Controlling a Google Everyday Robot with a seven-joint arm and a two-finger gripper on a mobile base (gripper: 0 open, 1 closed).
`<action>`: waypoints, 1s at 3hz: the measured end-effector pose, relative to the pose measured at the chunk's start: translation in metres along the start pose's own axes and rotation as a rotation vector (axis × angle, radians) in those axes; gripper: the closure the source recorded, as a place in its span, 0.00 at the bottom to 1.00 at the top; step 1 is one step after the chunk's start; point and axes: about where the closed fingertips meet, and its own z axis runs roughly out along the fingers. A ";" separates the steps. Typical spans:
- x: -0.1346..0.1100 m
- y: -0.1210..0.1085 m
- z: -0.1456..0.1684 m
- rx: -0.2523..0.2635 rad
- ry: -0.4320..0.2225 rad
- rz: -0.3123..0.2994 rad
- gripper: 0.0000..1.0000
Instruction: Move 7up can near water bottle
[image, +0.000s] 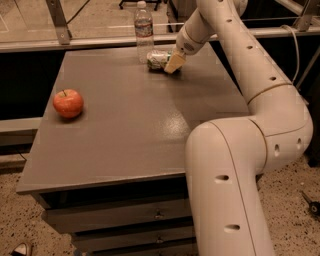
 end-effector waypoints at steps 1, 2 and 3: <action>0.001 0.000 0.001 -0.007 0.003 -0.001 0.02; 0.003 0.001 0.001 -0.014 0.006 0.000 0.00; 0.002 0.004 -0.021 -0.026 -0.055 0.012 0.00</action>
Offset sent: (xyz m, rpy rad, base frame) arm 0.0062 -0.0117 0.0109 -0.0053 0.0135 0.0023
